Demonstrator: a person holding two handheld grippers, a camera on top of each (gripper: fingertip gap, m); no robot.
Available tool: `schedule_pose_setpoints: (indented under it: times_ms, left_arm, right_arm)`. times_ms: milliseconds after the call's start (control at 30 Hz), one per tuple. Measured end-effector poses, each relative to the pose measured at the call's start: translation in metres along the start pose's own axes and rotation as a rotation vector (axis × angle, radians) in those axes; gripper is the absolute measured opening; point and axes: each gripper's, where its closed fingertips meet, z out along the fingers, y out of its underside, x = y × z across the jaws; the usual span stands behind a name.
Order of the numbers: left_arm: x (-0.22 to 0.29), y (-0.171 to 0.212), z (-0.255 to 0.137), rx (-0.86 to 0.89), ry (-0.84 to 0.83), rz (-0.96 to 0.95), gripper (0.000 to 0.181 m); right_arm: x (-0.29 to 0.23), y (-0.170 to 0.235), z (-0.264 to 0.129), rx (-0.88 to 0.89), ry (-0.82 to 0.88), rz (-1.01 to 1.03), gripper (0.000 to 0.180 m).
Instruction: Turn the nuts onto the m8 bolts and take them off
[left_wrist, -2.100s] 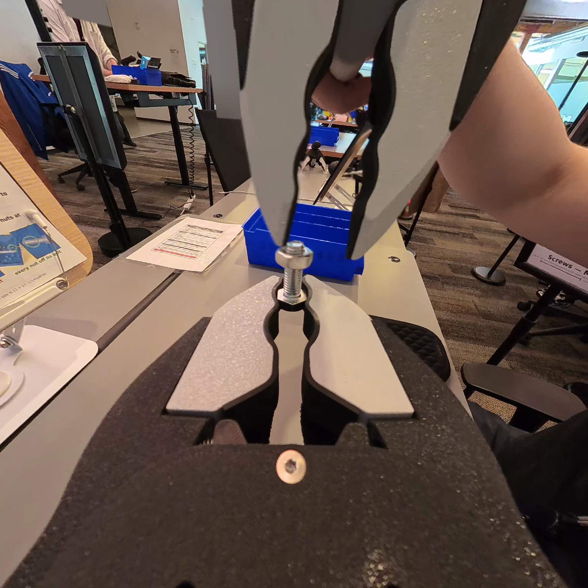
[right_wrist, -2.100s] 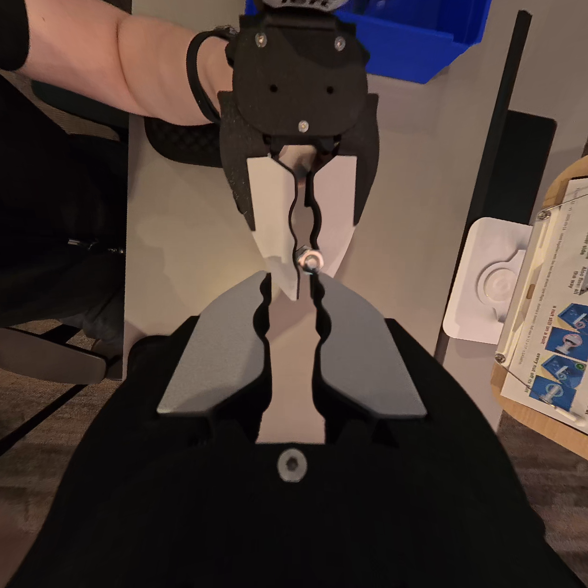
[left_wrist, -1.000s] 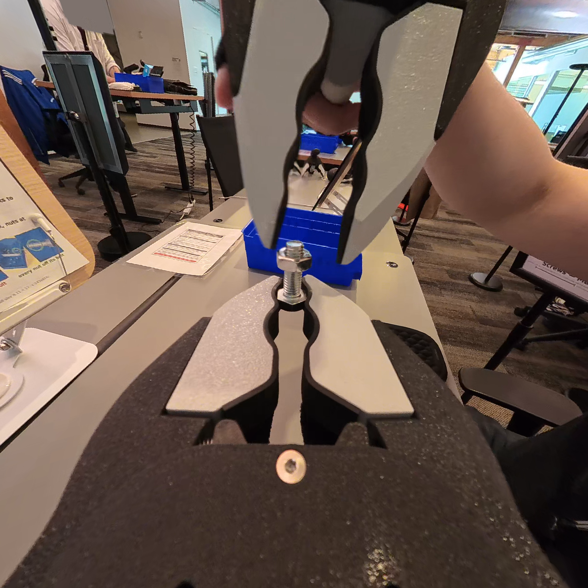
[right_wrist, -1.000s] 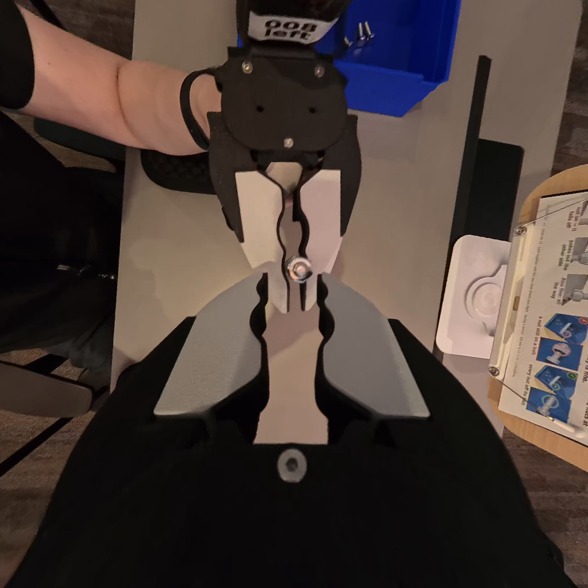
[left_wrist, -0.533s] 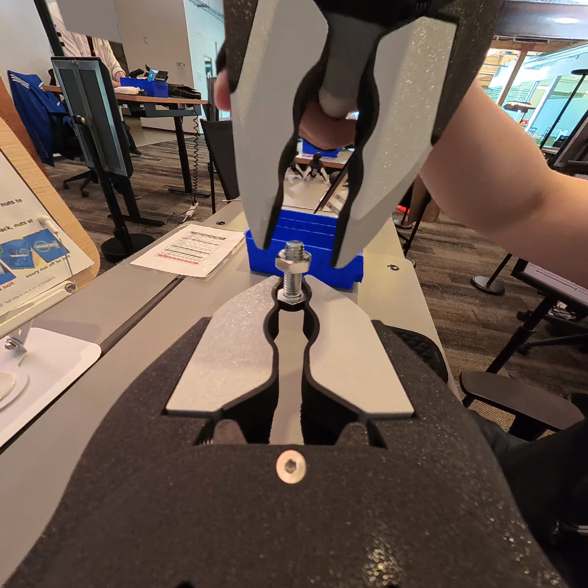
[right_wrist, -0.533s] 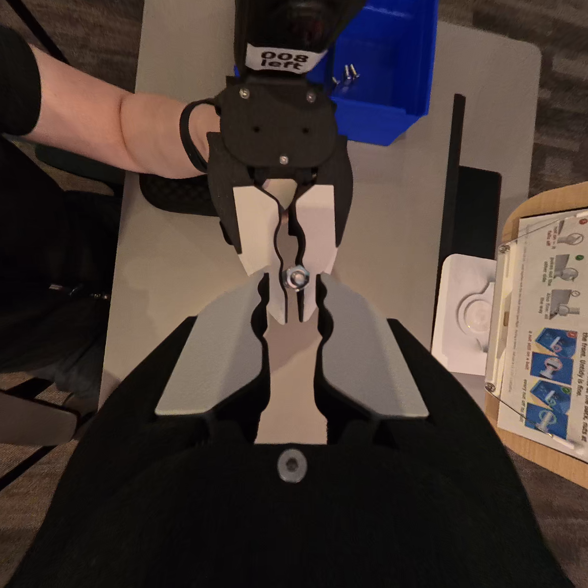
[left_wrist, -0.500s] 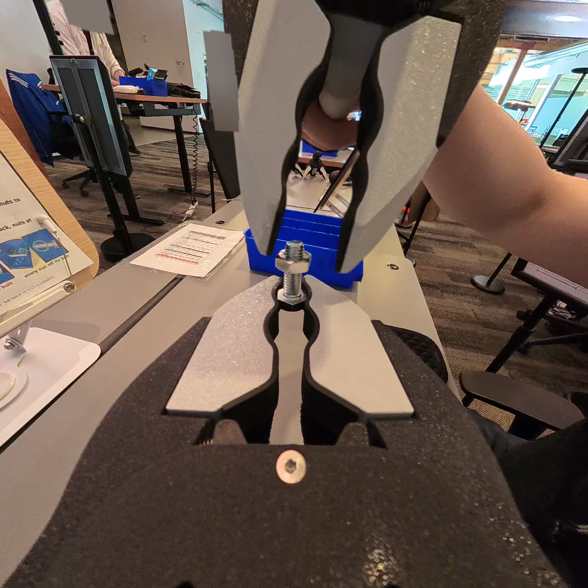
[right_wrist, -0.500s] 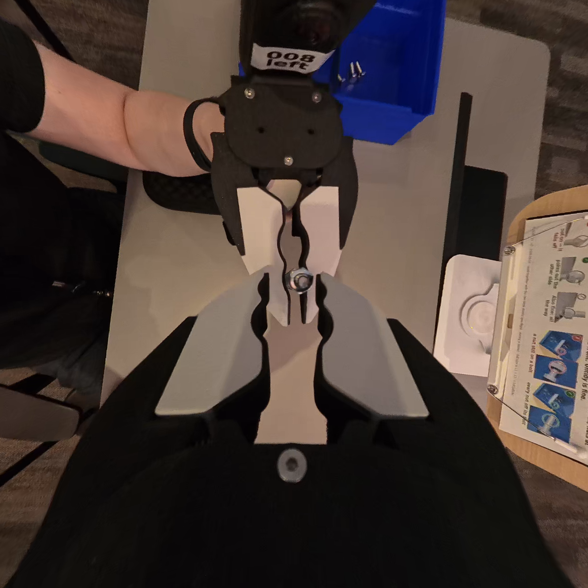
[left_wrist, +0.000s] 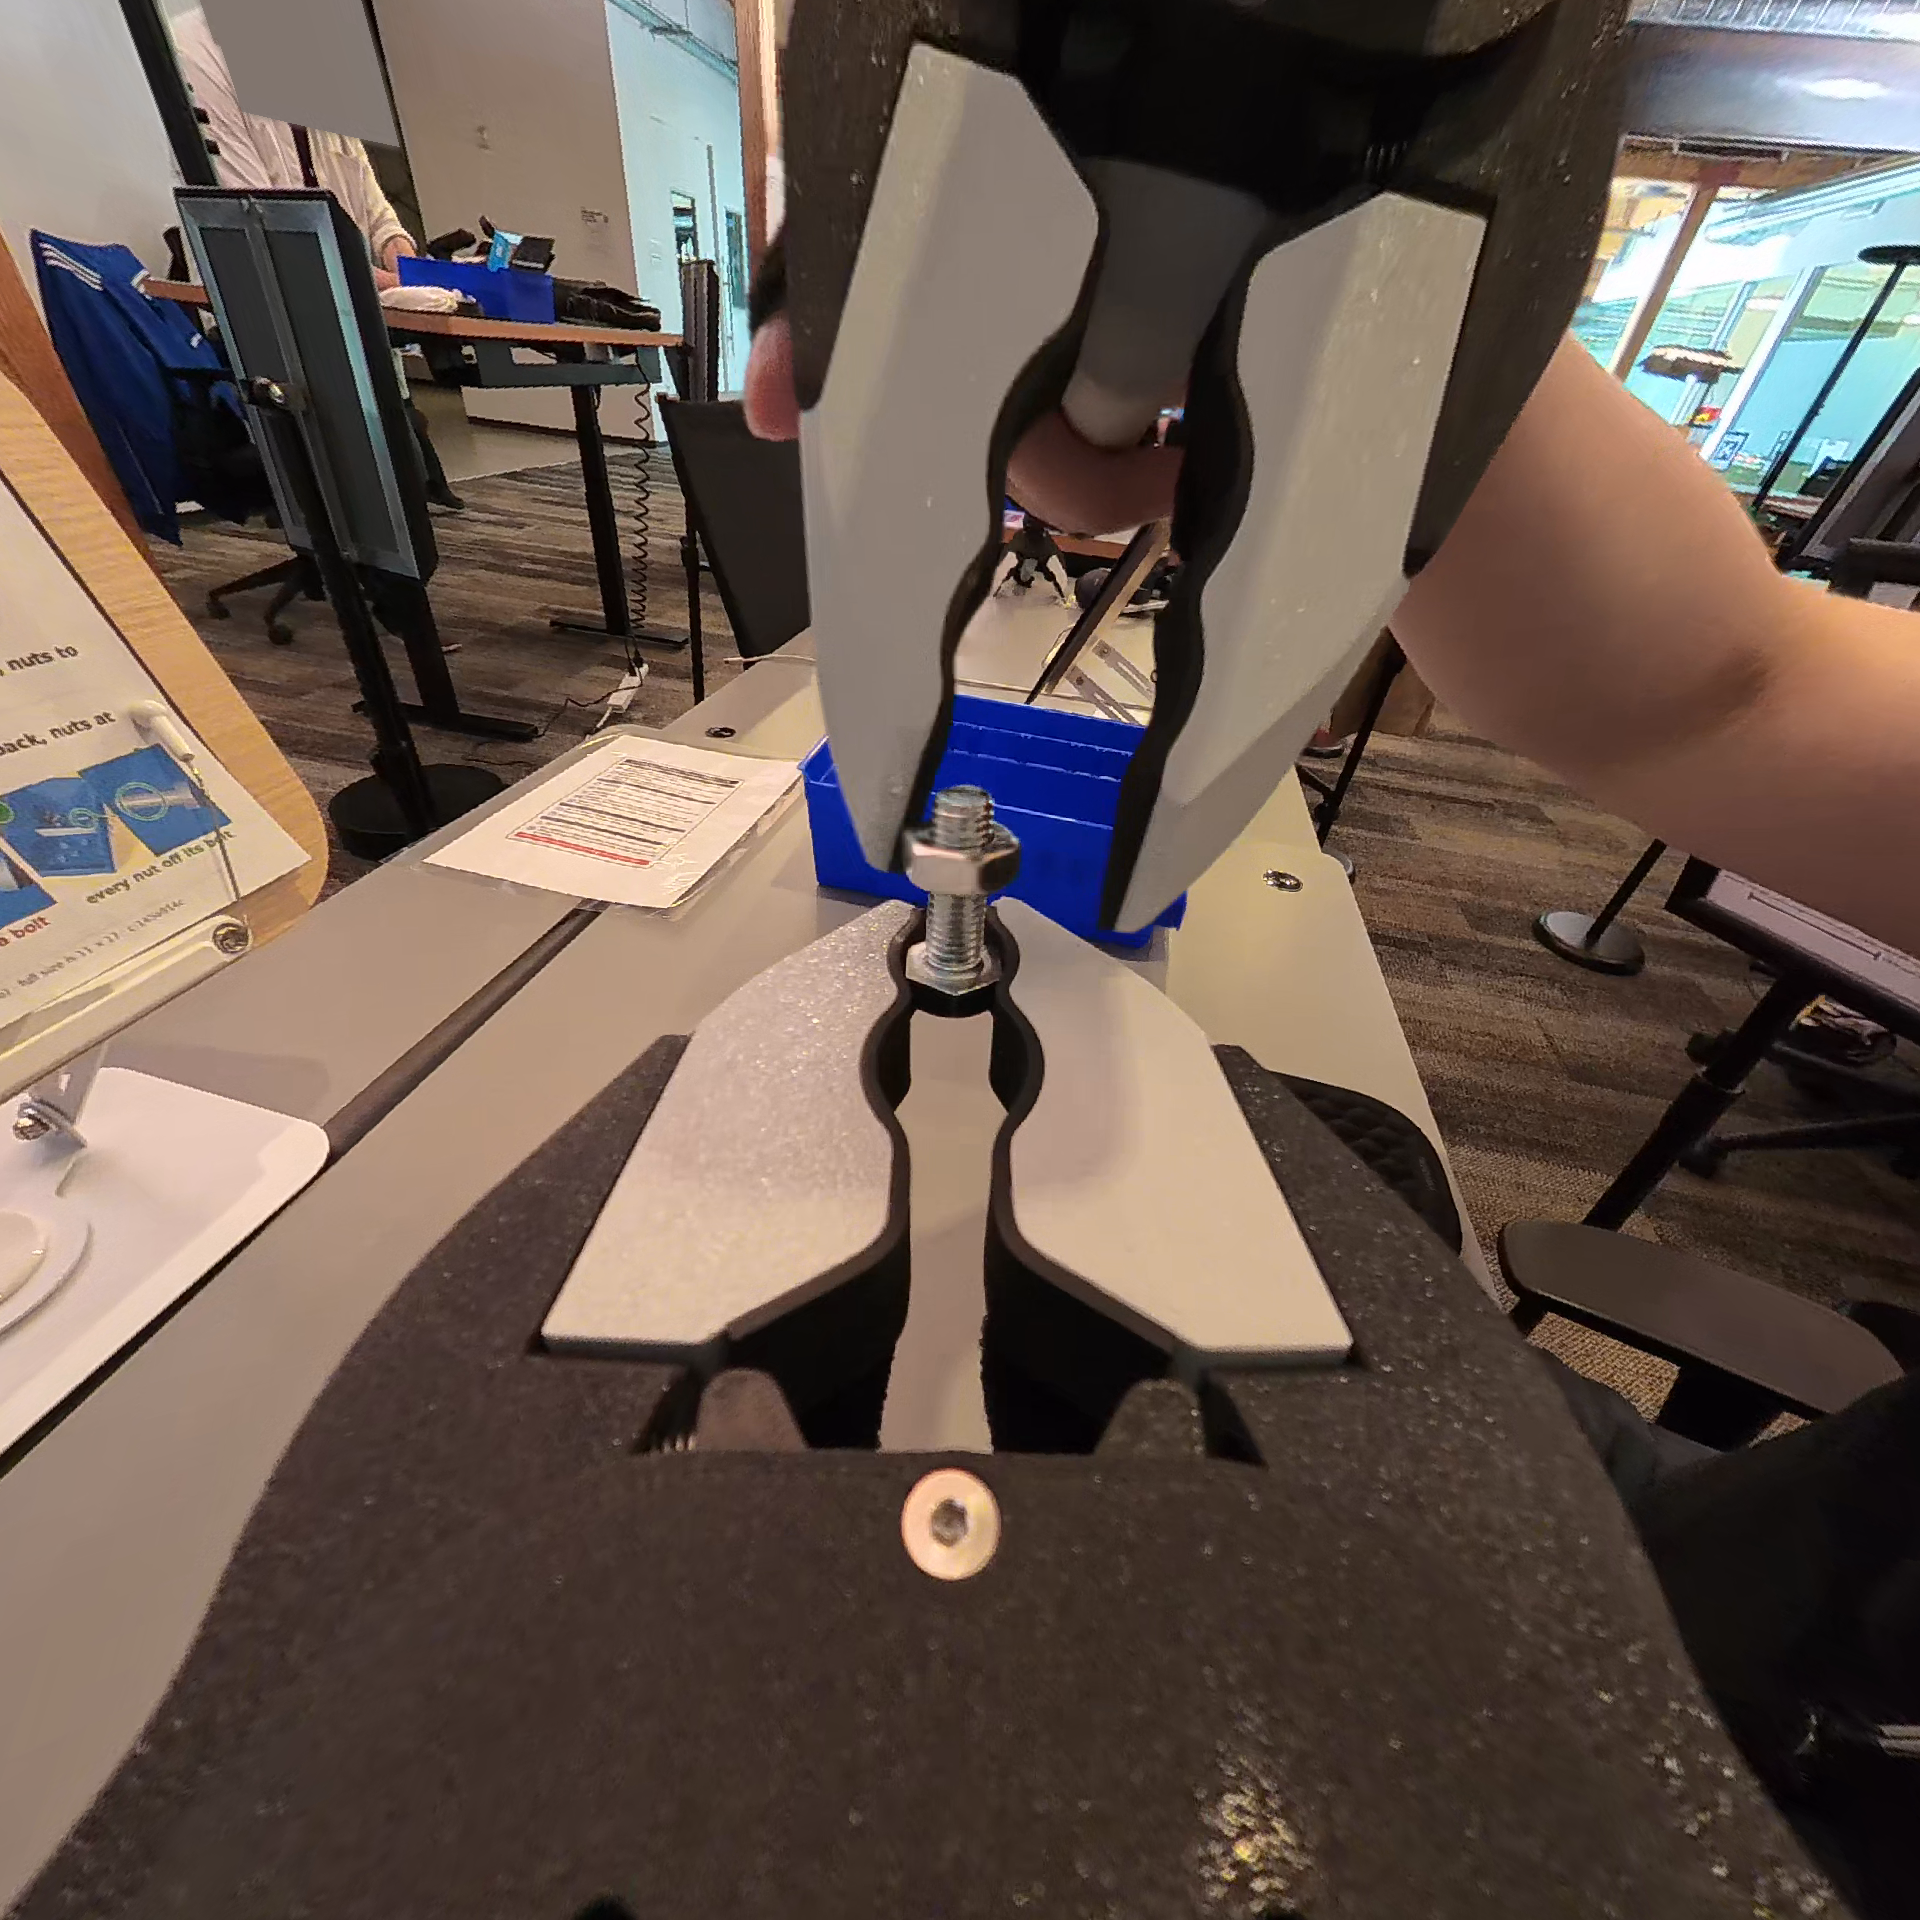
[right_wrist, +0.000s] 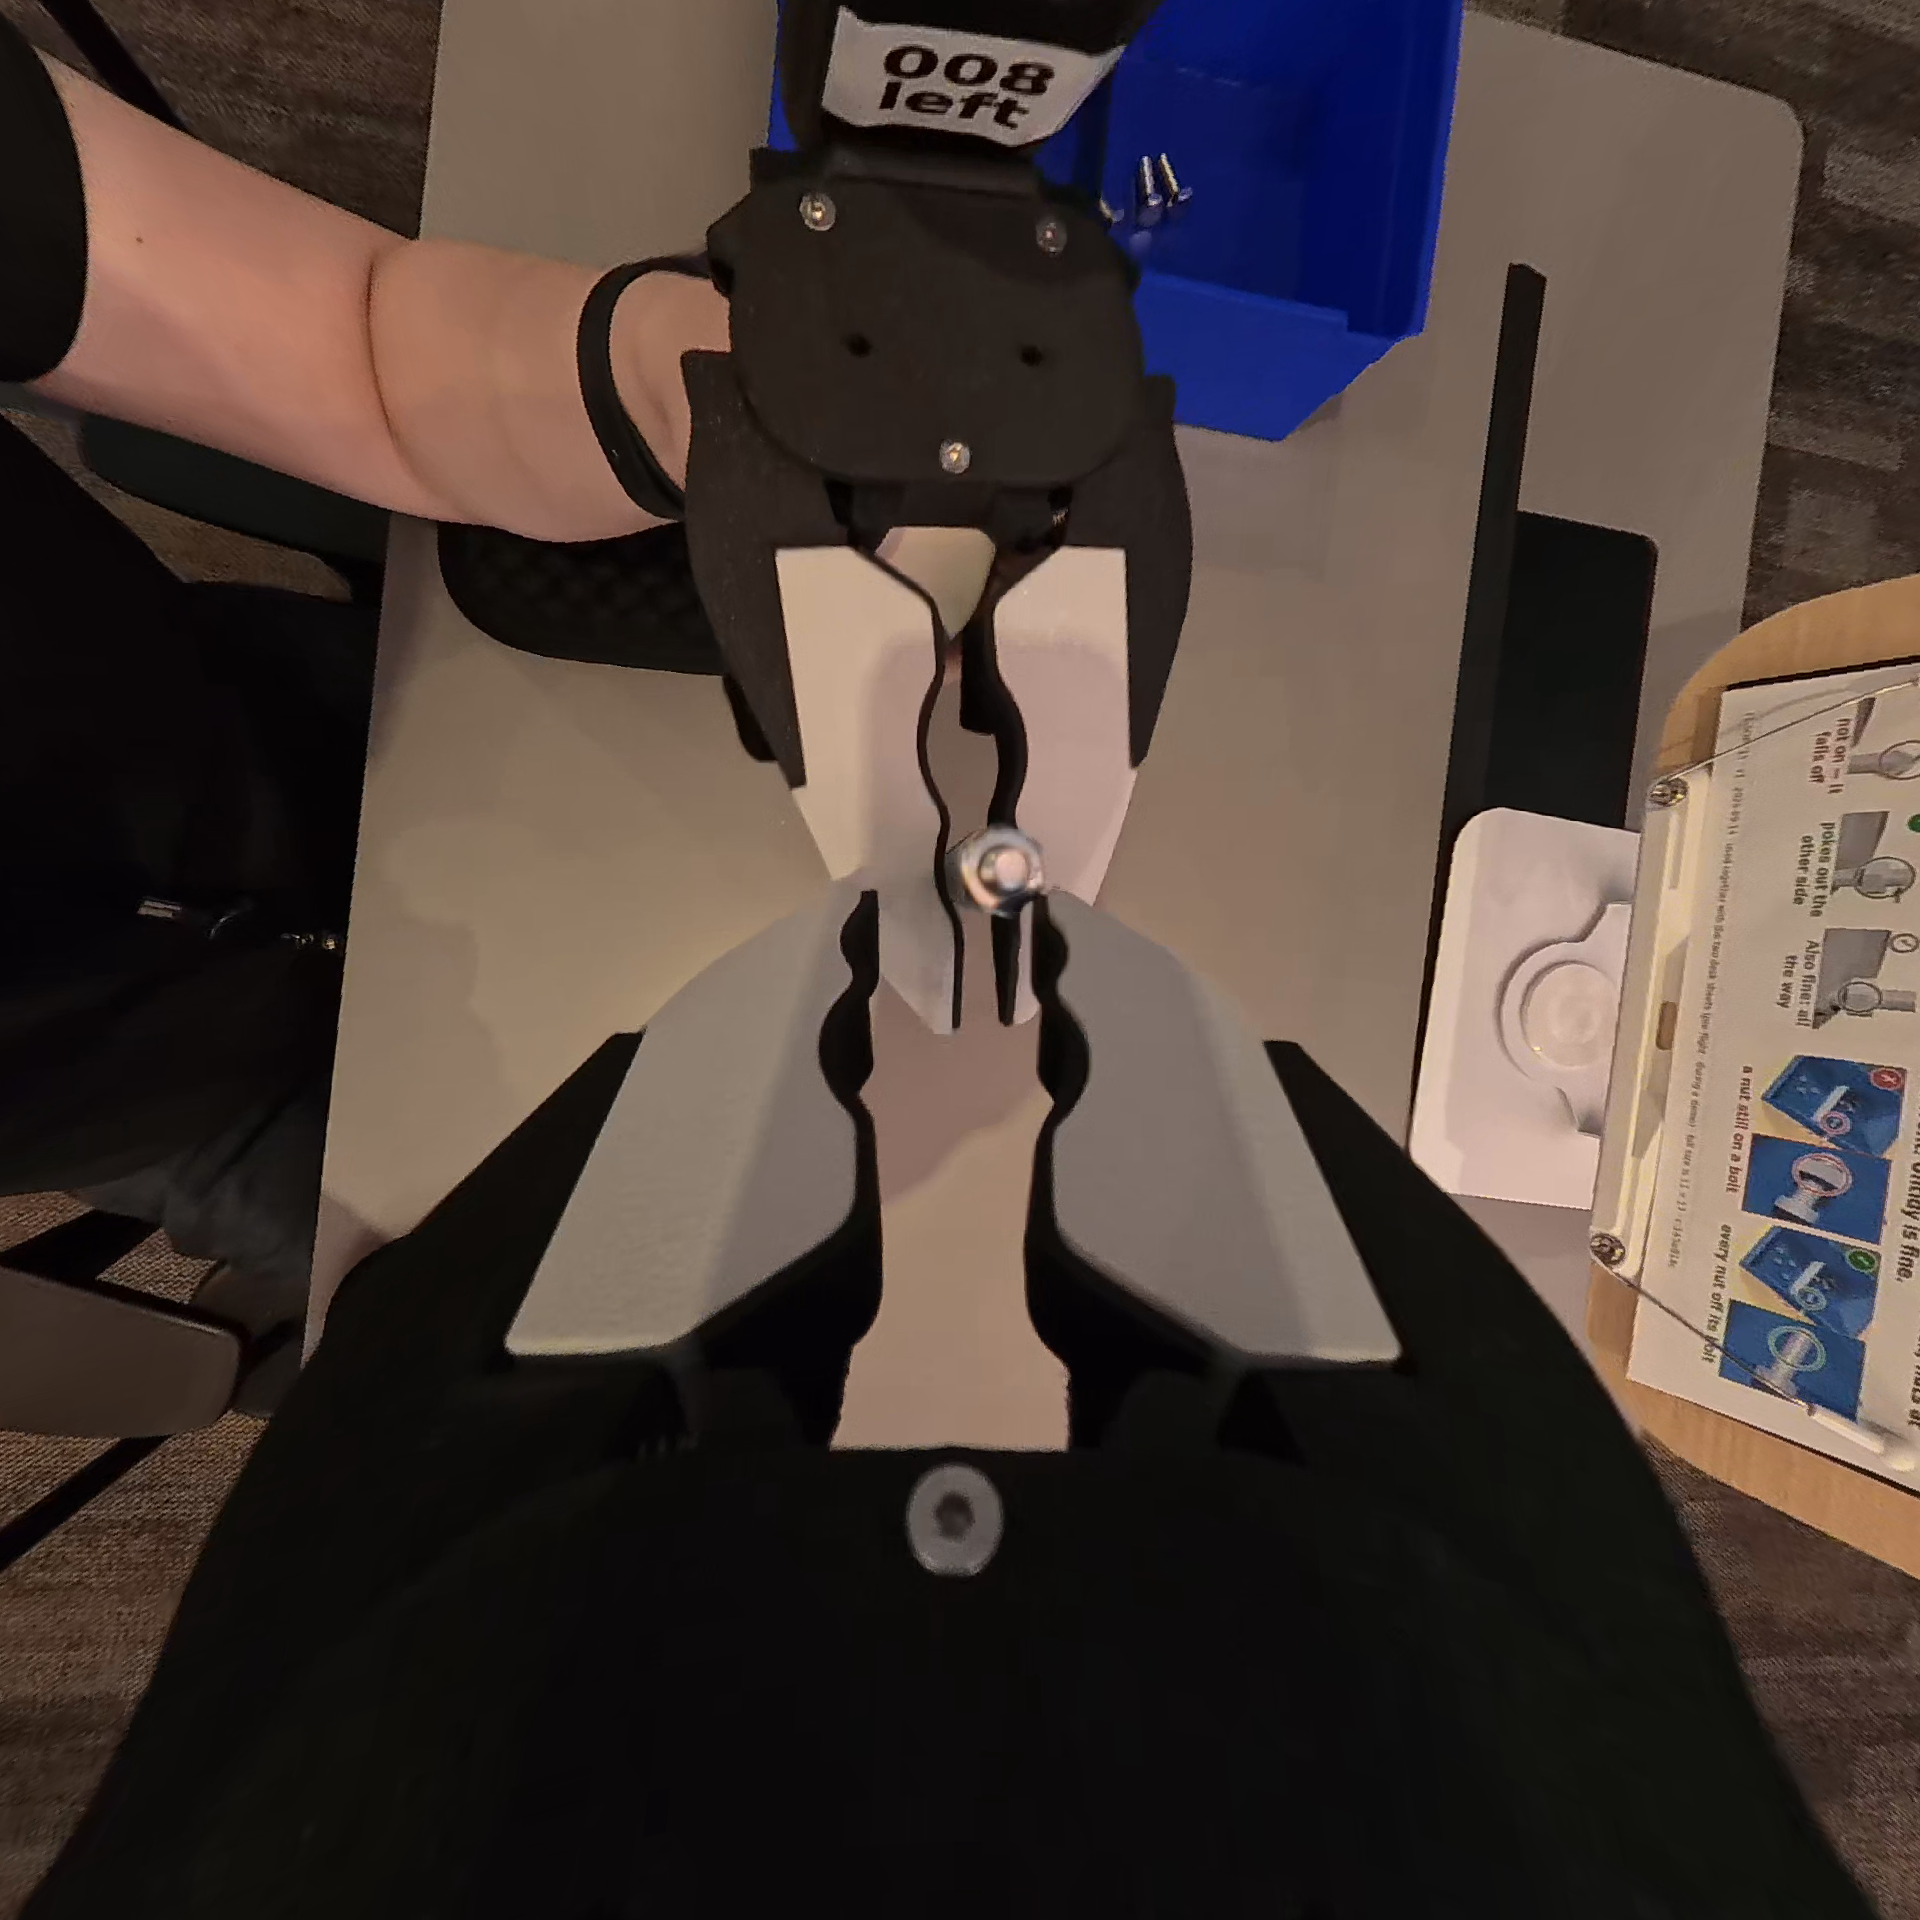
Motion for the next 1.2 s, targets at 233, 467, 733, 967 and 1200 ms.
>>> schedule_pose_setpoints:
  times_ms: [233,467,733,967,1200]
  left_arm:
    - [-0.002,-0.011,-0.009,0.055,-0.002,-0.019,0.010]
    - [-0.002,-0.013,-0.010,0.069,-0.004,-0.024,0.010]
    - [0.000,-0.012,-0.008,0.058,-0.001,-0.021,0.010]
    - [0.002,-0.011,-0.006,0.054,0.005,-0.016,0.010]
    - [-0.001,-0.010,-0.006,0.052,-0.022,-0.006,0.013]
  right_arm:
    - [0.015,-0.005,-0.017,0.362,0.080,0.151,0.020]
    - [0.013,-0.013,-0.020,0.734,0.058,0.276,0.020]
    - [0.008,-0.012,0.000,0.796,-0.003,0.301,0.020]
    - [0.005,-0.017,0.004,0.856,-0.030,0.288,0.009]
    - [0.009,-0.016,0.000,0.909,-0.013,0.295,0.007]
